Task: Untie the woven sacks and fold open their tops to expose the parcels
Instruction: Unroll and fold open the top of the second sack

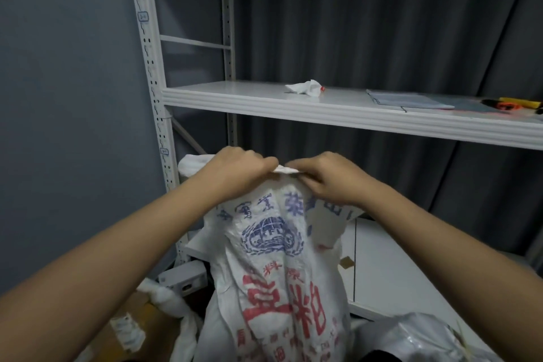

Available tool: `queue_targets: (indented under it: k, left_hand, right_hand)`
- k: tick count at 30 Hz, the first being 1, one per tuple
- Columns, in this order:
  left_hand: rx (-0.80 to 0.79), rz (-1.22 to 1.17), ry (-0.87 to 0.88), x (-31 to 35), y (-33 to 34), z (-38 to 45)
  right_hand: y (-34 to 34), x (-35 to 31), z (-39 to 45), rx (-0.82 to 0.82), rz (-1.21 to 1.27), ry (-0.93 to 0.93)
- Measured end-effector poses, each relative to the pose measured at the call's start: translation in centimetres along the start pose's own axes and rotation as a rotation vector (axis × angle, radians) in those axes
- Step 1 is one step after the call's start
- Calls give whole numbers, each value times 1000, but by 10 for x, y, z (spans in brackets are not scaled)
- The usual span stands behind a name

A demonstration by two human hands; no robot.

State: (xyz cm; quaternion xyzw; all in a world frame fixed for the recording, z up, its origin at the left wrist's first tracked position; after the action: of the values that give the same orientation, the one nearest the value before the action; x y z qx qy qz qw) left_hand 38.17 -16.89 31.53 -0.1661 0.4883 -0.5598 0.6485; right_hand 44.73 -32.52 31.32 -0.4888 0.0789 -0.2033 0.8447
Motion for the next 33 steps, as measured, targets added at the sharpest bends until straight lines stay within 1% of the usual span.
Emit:
queue_targets:
  k: [1,2,3,4,5,6,7,8,9,10,11,12,13,14,15,17,18,19,20,21,22,23,24,25,26,27,29,30,31,32,33]
  left_hand:
    - [-72,-104,-25,-4,-2,0]
    - [-199,-294,-79,-11,-1,-2]
    - [-344,-521,-137,-17,1,-4]
    - [-429,-687,-163,-21,6,-6]
    - [-455,-741,-153,-22,10,-7]
    - [-417,-710,-130,-20,12,-7]
    - [-361,-607,-90,-15,14,-7]
    - [-282,-433,-34,-10,14,-6]
    - [-194,-248,17,-6,13,-5]
    - [-109,-147,55,-4,11,-6]
    - [-53,-124,74,-5,9,-9]
    - [-28,-143,59,-9,8,-12]
    - [3,-179,5,-16,7,-15]
    - [75,-224,-89,-24,7,-20]
    - [191,-295,-245,-30,8,-28]
    - [440,-539,-670,-36,16,-49]
    - [477,-722,-868,-33,27,-57]
    - [426,-934,-1001,-26,37,-62]
    - [322,-1172,-1060,-14,49,-62]
    - [215,-1395,-1076,0,59,-59]
    - [137,-1567,-1084,13,63,-55]
    - [102,-1676,-1104,24,65,-51]
    - [113,-1723,-1145,30,65,-47]
    - [138,-1751,-1201,34,66,-44]
    - [167,-1739,-1257,37,67,-42]
    - [182,-1700,-1300,37,70,-42]
    - [140,-1593,-1307,37,74,-46]
    - [108,-1555,-1277,38,75,-49]
    - [78,-1522,-1234,38,77,-53]
    - [45,-1495,-1182,40,77,-57]
    - [4,-1465,-1128,41,76,-62]
  right_hand:
    - [2,-1,-1,58,-179,-101]
    - [7,1,-6,78,-301,-156]
    - [12,4,-9,118,-373,-188]
    - [14,6,-11,119,-356,-184]
    - [12,6,-12,105,-248,-143]
    - [11,7,-11,45,-49,-37]
    - [13,6,-9,-78,184,93]
    - [16,5,-7,-168,407,196]
    - [14,2,-4,-181,566,253]
    - [14,-1,-3,-147,644,274]
    - [15,-3,-4,-98,664,276]
    - [17,-4,-7,-35,647,274]
    - [20,-4,-12,38,598,271]
    - [24,-3,-18,120,532,267]
    - [28,-2,-26,210,464,270]
    - [37,-5,-41,398,341,305]
    - [44,-10,-49,477,269,321]
    - [51,-18,-55,538,174,328]
    - [60,-27,-60,564,87,327]
    - [69,-37,-64,561,32,325]
    - [77,-46,-66,548,5,330]
    - [87,-53,-67,537,-24,337]
    - [98,-60,-69,521,-67,330]
    - [107,-68,-71,470,-97,316]
    - [117,-76,-72,355,-83,283]
    - [126,-85,-74,184,-14,253]
    - [135,-95,-84,-240,286,249]
    - [128,-96,-88,-334,439,269]
    - [115,-94,-87,-271,566,280]
    - [97,-88,-83,-67,636,292]
    - [80,-78,-77,164,599,298]
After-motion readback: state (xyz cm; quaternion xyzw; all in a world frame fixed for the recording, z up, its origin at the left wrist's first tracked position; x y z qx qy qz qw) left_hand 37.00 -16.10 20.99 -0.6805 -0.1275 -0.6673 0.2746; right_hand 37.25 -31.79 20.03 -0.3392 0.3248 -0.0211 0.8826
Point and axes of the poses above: each hand's wrist, its own z-axis towards the middle knuckle, its own y-axis out of the palm, x = y × z, the point moved 3 cm from there along z, towards the middle knuckle, and after that the axes turned 5 degrees about x, right-handed, at the moved point
